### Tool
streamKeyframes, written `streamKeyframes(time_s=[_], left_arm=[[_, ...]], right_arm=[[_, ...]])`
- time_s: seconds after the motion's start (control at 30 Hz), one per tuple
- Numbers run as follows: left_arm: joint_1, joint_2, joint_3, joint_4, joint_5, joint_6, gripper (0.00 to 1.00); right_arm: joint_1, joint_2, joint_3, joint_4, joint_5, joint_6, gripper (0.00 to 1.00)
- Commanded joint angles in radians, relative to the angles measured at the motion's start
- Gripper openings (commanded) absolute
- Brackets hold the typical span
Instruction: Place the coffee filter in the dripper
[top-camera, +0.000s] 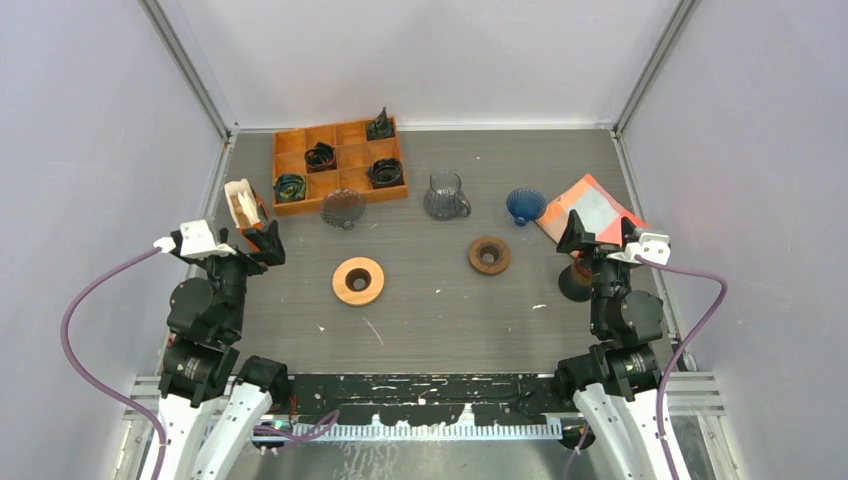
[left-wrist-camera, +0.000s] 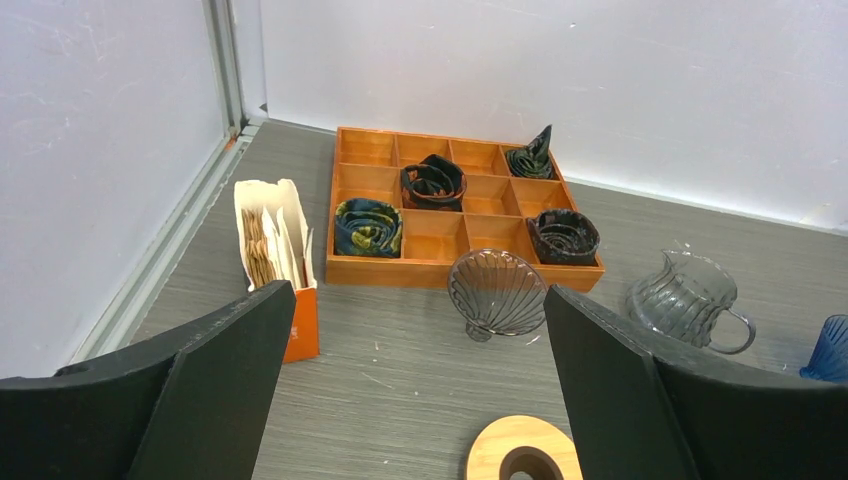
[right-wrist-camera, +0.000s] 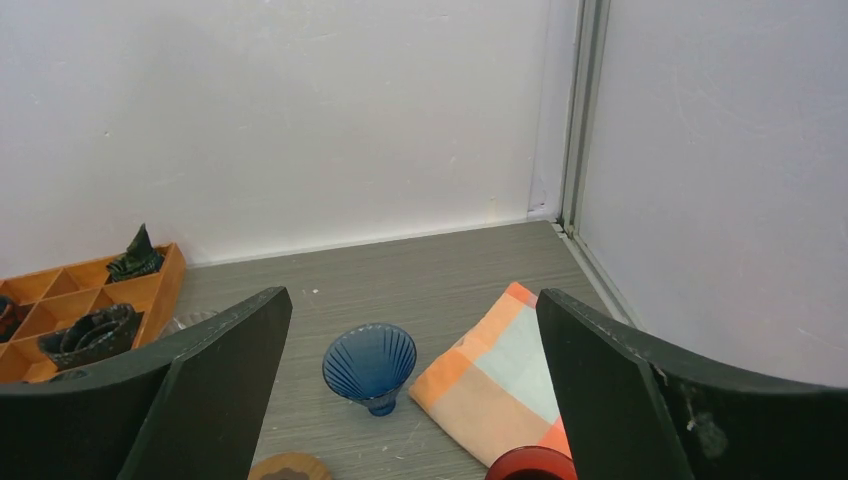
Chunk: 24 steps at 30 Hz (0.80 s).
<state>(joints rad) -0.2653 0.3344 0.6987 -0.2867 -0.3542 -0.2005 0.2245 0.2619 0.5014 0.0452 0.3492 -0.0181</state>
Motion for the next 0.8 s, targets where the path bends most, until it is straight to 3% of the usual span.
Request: streamKeyframes(time_s=[0.0, 0.33, 0.77], left_arm=[[0.007, -0.001, 0.004, 0.068, 0.019, 0.006, 0.99], [0.007, -0.051, 0.019, 0.042, 0.044, -0.017, 0.99], [0.006, -0.095, 0.021, 0.017, 0.058, -0.035, 0.99]], right_arm=[[0.007, 0.017, 0.052, 0.052, -0.016, -0.002, 1.00], [0.006, 0.118, 0.110, -0.011, -0.036, 0.088, 1.00], [0.006, 0.489, 0.344, -0.176, -0.252, 0.191, 1.00]])
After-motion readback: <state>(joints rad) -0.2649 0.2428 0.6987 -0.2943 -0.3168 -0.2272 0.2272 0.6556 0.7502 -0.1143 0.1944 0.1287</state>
